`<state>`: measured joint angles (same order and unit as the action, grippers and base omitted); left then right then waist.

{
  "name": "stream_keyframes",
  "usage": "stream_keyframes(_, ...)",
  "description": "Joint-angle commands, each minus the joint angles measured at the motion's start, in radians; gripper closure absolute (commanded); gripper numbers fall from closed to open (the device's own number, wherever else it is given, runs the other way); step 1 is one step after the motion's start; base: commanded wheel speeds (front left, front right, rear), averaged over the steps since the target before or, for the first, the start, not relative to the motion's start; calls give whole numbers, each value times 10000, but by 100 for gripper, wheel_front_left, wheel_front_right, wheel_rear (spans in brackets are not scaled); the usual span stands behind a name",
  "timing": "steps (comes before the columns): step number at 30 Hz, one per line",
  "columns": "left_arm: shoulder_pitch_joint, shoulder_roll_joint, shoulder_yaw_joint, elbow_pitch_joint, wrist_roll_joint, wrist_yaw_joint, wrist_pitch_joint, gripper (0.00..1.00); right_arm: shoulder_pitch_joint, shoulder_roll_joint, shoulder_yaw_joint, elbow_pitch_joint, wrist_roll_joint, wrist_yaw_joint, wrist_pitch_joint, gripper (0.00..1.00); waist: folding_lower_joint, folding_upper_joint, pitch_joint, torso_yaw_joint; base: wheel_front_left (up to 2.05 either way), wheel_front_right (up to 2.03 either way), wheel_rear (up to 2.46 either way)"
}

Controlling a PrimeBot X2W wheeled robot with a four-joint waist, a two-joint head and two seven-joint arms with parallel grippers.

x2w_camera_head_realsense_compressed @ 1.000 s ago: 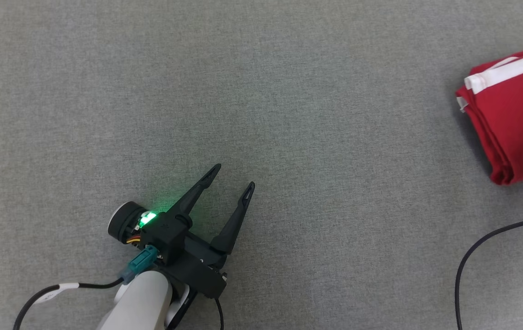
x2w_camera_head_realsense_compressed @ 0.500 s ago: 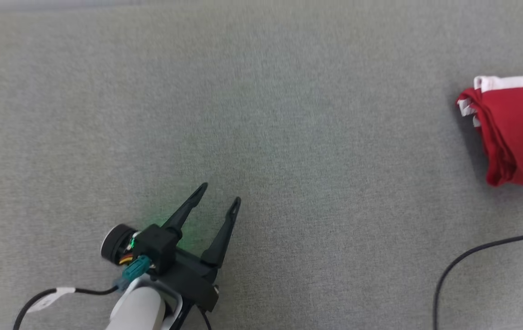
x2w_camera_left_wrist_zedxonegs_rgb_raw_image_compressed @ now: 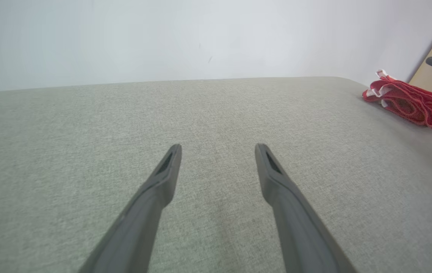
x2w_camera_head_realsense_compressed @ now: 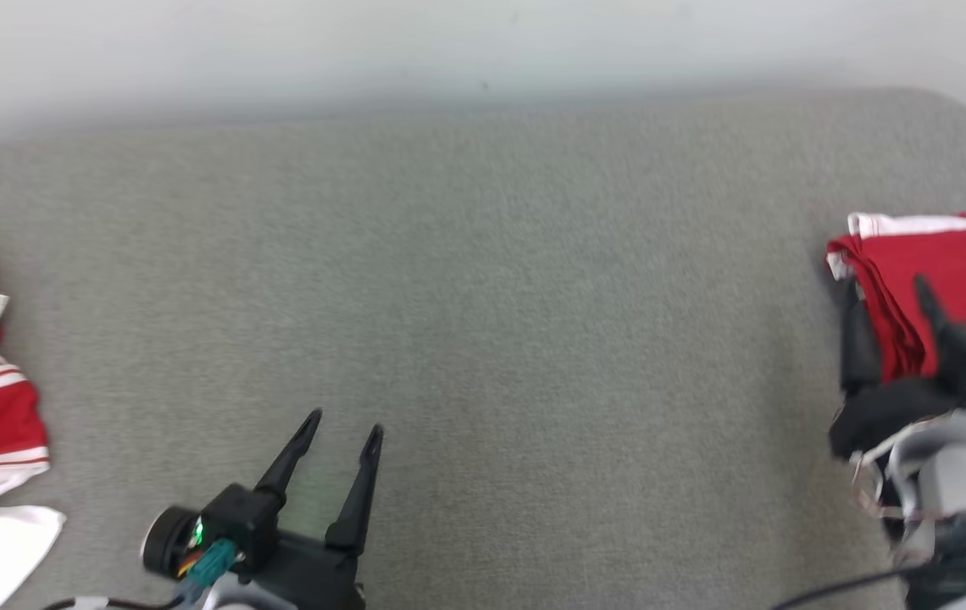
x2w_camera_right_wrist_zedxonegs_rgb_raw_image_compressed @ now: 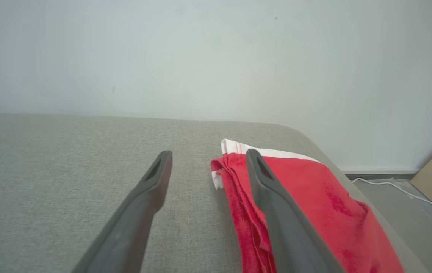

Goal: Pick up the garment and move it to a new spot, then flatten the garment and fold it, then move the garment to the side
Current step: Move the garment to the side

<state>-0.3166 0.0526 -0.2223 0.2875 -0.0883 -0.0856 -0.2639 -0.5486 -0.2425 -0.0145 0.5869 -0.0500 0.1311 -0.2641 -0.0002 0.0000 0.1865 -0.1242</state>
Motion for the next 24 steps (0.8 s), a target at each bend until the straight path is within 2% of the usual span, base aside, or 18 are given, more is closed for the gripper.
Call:
stream_keyframes(1, 242, -7, 89, 41, -16, 76, -7, 0, 280, 64, 110, -93, 208, -7, 0, 0, 2, 0, -498, 397, 0, 0, 0)
stream_keyframes(6, 743, -14, 504, 169, 37, 365, -7, 0, 1325, 381, 471, -523, 859, -7, 0, 0, 2, 0, -1000, 705, 0, 0, 0)
stream_keyframes(12, 1387, -15, 1174, 268, 155, 702, -7, 0, 2261, 799, 797, -801, 1115, -7, 0, 0, 2, 0, -1506, 937, 0, 0, 0)
stream_keyframes(24, 2274, -10, 2527, 193, 367, 850, -7, 0, 3609, 1281, 954, -1496, 1041, -7, -2, 0, 2, 0, -2053, 1186, 0, 0, 0)
